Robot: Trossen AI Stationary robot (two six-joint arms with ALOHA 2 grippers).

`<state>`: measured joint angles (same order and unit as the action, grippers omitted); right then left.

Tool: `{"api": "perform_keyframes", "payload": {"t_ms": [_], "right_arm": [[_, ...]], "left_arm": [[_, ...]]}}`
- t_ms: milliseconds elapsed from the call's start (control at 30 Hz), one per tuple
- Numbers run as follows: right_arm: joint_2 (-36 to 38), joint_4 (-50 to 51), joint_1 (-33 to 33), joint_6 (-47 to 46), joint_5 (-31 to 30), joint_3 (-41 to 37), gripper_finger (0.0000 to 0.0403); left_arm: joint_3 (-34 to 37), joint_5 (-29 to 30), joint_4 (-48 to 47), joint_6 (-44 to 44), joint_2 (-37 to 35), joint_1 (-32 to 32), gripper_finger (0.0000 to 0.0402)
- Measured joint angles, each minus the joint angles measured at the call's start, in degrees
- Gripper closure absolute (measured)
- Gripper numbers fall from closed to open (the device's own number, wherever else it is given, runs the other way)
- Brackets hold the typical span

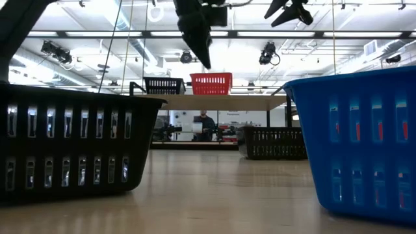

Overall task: Stack baskets on shelf by color
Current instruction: Adjust the bins on the shelf, then put the top blue bin on the shelf

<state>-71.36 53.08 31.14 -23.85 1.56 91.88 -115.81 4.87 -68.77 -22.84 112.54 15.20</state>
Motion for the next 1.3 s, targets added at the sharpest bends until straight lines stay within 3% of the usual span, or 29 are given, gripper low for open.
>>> {"api": "perform_keyframes", "payload": {"t_ms": [233,467,700,1033,1300], "right_arm": [[2.3,1.1,0.0,-0.6,0.0,0.0,0.0238],[3.9,1.6,0.0,-1.7,-0.6,0.0,0.0238],[3.9,5.1,0.0,-1.7,0.1,0.0,0.0238],[4.0,31.6,0.1,-3.4,-4.4,-2.8,0.0238],[5.0,32.3,1.7,1.2,-1.0,-16.1,0.0231]], "left_arm": [[0.0,3.4,1.3,-0.2,3.0,1.6,0.0285],[-0.1,3.5,6.0,0.9,2.9,3.5,0.0285],[-0.2,2.8,4.5,3.7,2.4,2.9,0.0285],[-0.2,-1.5,5.4,20.9,-8.4,-0.1,0.0285],[-0.2,-2.3,15.1,27.0,-16.1,-2.7,0.0285]]}}
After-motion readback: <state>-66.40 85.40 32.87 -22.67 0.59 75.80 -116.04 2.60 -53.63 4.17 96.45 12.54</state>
